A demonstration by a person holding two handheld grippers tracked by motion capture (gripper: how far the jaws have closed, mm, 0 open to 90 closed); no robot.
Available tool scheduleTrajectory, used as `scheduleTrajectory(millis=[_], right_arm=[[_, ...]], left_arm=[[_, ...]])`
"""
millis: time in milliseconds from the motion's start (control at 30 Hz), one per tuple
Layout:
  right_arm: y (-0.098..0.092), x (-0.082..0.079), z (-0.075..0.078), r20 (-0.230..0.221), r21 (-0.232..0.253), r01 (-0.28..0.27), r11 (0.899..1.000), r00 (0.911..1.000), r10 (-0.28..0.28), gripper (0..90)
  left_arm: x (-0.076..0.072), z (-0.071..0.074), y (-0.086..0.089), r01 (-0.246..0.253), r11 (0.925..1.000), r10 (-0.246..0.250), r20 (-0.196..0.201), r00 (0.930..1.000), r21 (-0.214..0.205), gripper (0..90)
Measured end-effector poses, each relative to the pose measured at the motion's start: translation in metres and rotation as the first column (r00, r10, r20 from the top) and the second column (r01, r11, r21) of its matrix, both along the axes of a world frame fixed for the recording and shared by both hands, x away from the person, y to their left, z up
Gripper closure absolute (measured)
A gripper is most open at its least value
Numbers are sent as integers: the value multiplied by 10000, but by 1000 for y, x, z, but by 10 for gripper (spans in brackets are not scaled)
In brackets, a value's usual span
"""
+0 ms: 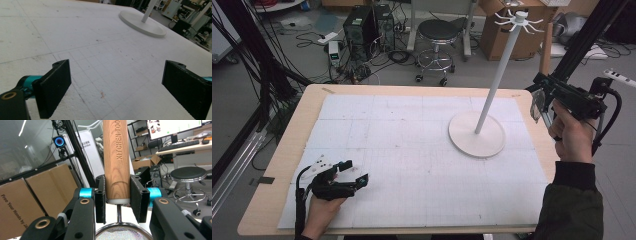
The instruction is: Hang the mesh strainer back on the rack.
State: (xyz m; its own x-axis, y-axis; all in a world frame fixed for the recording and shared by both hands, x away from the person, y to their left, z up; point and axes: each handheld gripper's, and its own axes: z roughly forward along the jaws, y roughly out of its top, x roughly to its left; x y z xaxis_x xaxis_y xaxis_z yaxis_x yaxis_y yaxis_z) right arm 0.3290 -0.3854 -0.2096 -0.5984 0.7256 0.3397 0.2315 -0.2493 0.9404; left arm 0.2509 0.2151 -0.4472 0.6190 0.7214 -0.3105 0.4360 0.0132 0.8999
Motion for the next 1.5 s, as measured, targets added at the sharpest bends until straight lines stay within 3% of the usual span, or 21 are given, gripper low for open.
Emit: scheduleTrajectory(millis=[233,700,967,1267,1500], right_arm=[[-2,7,4,-103,26,24,10000,9999,-24,690],[-2,16,-5,-349,-59,-149,9999,9993,147,690],[6,16,-7,-435,-226,-245,9994,9988,235,690],[5,15,-12,-461,-20,-332,9994,9984,331,690],[8,16,-9,-498,-274,-335,9991,9982,321,690]], left_arm=[[0,0,1,-10,10000,10,-14,10000,-43,93],[0,0,1,13,10000,-13,-42,10000,-38,93],[-1,0,0,68,10000,-68,-18,10000,-15,93],[-1,1,-1,47,10000,-47,3,10000,-11,93],[-2,1,-1,64,10000,-64,21,10000,-9,93]])
